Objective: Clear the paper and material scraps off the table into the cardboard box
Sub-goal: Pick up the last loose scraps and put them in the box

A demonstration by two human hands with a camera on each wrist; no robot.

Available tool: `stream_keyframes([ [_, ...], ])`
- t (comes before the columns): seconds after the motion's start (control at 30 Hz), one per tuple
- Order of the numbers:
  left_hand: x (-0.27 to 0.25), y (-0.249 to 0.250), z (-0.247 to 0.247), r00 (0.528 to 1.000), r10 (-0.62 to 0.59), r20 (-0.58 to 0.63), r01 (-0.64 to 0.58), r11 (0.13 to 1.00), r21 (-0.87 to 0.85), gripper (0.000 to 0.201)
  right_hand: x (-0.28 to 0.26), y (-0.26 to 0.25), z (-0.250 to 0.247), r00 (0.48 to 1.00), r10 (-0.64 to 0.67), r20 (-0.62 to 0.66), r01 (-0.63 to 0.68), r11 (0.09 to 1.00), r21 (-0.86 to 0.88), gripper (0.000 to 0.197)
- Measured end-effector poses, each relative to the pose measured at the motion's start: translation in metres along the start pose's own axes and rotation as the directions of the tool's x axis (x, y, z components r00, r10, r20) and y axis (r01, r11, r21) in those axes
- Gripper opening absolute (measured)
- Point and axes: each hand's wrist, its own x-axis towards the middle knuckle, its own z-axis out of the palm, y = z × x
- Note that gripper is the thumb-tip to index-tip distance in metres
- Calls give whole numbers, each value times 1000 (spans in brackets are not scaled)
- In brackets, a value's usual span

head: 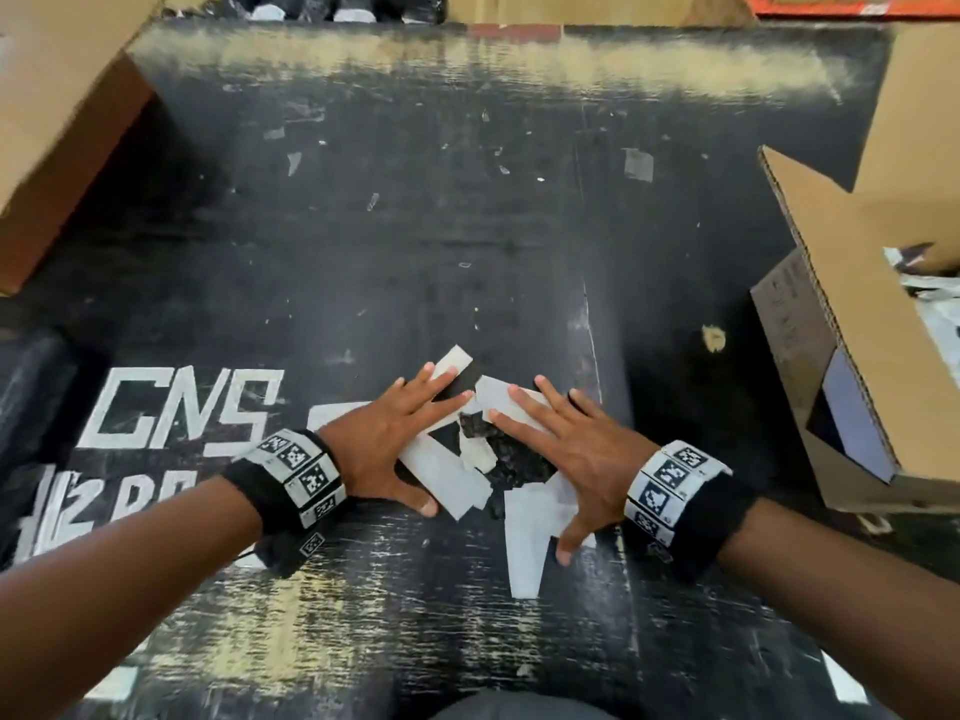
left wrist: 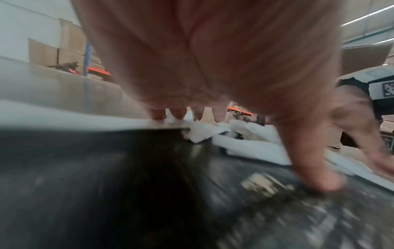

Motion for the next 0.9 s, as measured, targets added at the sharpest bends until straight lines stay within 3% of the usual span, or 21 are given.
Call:
stream_keyframes([
  [0.17, 0, 15, 13, 988, -55, -143, 34, 989, -147, 100, 11, -9, -2, 985, 94, -144, -66, 980, 189, 115],
  [0.3, -7, 30, -1, 990, -131, -53, 120, 977, -178, 112, 2, -12, -13, 994, 75, -84, -55, 973, 222, 129],
  [0.37, -13, 36, -6, 970, -240, -37, 232, 961, -151, 110, -9, -10, -15, 996, 66, -59, -50, 970, 237, 132],
  [0.4, -15, 39, -6, 943, -331, -41, 323, 937, -135, 108, -12, -10, -16, 995, 79, -60, -63, 970, 237, 130],
  [0.47, -15, 47, 3, 845, -534, -42, 527, 843, -112, 107, -13, -14, -16, 989, 136, -59, -119, 967, 223, 125],
  [0.53, -12, 57, 17, 766, -642, -40, 637, 765, -94, 113, -6, -26, -14, 983, 178, -35, -167, 964, 205, 124],
  [0.57, -9, 61, 23, 767, -640, -44, 635, 767, -87, 115, -1, -33, -12, 984, 179, -23, -171, 967, 191, 124],
  [0.7, -5, 72, 28, 851, -516, -97, 500, 853, -150, 113, 11, -50, -13, 989, 142, -28, -136, 979, 150, 120],
  [0.9, -10, 67, 27, 848, -521, -101, 513, 853, -95, 108, -3, -37, -25, 995, 93, 42, -98, 989, 109, 137],
])
